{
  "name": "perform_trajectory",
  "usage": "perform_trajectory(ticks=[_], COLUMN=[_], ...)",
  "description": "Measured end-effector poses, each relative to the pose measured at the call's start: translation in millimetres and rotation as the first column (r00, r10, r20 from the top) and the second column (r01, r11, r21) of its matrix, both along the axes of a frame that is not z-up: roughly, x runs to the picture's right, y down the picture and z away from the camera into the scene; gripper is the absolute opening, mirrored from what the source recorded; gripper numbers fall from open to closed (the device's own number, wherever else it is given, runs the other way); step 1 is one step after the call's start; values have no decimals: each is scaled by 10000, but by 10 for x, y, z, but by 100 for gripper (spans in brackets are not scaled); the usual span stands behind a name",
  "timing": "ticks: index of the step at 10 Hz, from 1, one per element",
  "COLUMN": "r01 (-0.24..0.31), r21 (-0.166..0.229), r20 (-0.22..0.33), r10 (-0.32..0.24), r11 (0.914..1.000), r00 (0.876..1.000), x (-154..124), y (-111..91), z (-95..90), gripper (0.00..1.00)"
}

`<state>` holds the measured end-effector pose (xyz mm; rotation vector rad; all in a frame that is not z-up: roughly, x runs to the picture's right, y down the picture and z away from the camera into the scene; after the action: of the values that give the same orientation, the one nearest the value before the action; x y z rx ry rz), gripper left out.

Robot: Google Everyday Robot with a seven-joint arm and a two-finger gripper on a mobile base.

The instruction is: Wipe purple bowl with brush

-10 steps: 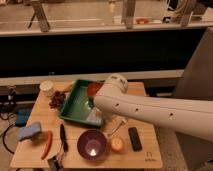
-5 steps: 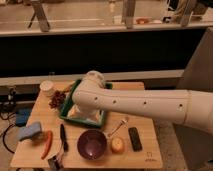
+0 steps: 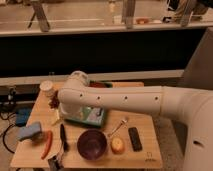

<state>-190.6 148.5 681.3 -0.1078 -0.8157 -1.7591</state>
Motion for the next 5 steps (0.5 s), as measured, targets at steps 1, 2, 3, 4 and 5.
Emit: perform_trajectory(ticks=[1,2,3,4,5], r01=[404,792,1207,1410,1519], r21=[52,61,-18,-117,-265], r20=[203,235,124,-42,-275], r10=[-405,-794,-1206,-1410,-1527], r11=[9992,9968,9927,9899,9880], r00=[9990,9966,9926,9900,9879], x=[-42,-71,-149,-209,-227], y=[80,163,278,365,452], z=[87,194,323,415,525], gripper=[80,80,80,80,80])
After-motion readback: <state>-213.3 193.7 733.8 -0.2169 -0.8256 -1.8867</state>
